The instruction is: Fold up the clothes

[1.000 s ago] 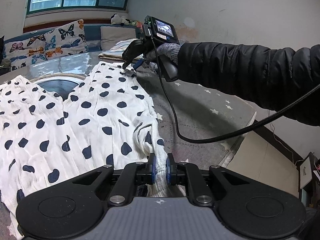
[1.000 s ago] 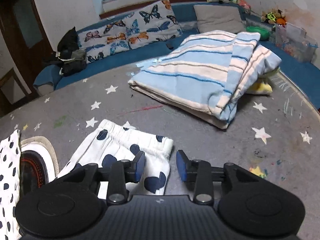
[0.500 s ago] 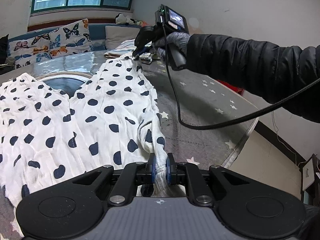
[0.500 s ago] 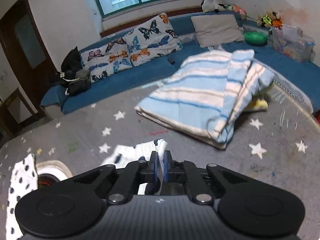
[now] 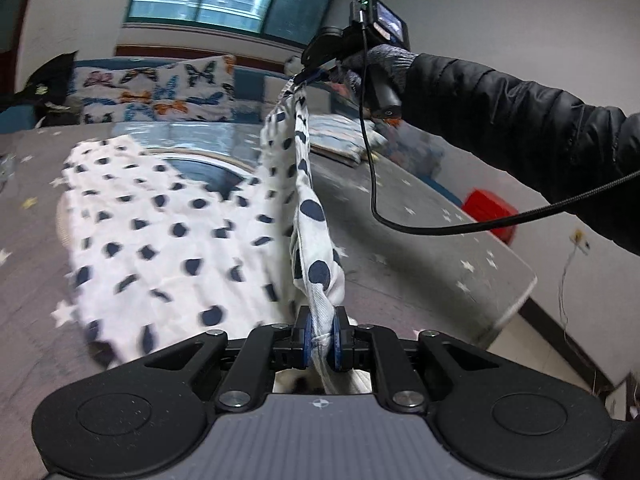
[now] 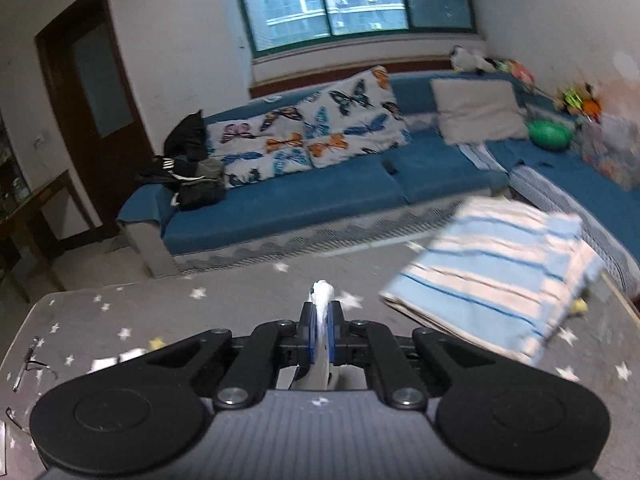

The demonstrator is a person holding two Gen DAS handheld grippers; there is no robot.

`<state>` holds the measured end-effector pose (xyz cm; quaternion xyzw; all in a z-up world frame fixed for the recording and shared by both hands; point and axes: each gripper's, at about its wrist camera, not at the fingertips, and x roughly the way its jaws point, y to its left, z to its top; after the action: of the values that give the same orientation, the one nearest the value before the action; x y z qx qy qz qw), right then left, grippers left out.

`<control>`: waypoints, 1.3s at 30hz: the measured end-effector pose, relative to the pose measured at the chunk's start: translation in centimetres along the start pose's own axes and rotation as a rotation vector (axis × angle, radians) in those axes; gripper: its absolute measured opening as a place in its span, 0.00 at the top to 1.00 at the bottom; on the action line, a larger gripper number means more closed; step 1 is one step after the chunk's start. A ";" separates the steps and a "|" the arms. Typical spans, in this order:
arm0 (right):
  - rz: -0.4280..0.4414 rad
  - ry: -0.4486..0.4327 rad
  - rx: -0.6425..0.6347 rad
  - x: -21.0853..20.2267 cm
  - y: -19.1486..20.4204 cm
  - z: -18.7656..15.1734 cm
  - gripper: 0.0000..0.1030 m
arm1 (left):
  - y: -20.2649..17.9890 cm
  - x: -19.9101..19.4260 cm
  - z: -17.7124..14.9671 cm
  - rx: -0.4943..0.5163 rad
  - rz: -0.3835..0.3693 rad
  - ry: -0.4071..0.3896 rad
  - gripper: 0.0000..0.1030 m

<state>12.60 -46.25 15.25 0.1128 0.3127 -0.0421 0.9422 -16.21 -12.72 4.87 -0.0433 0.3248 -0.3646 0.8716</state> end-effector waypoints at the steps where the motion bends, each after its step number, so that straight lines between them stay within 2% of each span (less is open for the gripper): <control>1: 0.003 0.000 -0.013 0.3 1.4 0.3 0.95 | 0.5 -0.4 -0.1 -0.019 0.006 -0.008 0.89; 5: 0.021 0.006 -0.069 2.2 7.5 1.2 0.95 | 2.7 -2.0 -0.8 -0.099 0.030 -0.035 0.89; 11: 0.055 0.048 -0.177 6.6 17.3 -0.2 0.95 | 5.3 -4.2 -2.1 -0.196 0.069 -0.053 0.89; 17: 0.114 0.121 -0.258 11.3 25.3 -4.0 0.95 | 6.9 -5.2 -3.4 -0.264 0.098 -0.046 0.89; 23: 0.192 0.177 -0.300 13.4 30.4 -7.4 0.94 | 7.3 -5.8 -4.2 -0.303 0.115 -0.043 0.89; 25: 0.230 0.191 -0.291 13.2 30.5 -7.5 0.94 | 7.5 -5.9 -4.4 -0.318 0.116 -0.038 0.89; 34: 0.288 0.175 -0.274 10.0 28.1 -4.7 0.89 | 7.2 -6.4 -4.5 -0.295 0.120 -0.035 0.84; 37: 0.301 0.171 -0.267 8.5 26.6 -3.6 0.88 | 6.9 -6.7 -4.6 -0.290 0.129 -0.034 0.75; 39: 0.298 0.170 -0.327 6.8 25.9 -3.5 0.85 | 6.8 -6.8 -4.6 -0.283 0.137 -0.039 0.68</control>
<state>19.91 -20.34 13.24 0.0067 0.3735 0.1585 0.9140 -18.39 -2.52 2.83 -0.1504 0.3580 -0.2542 0.8858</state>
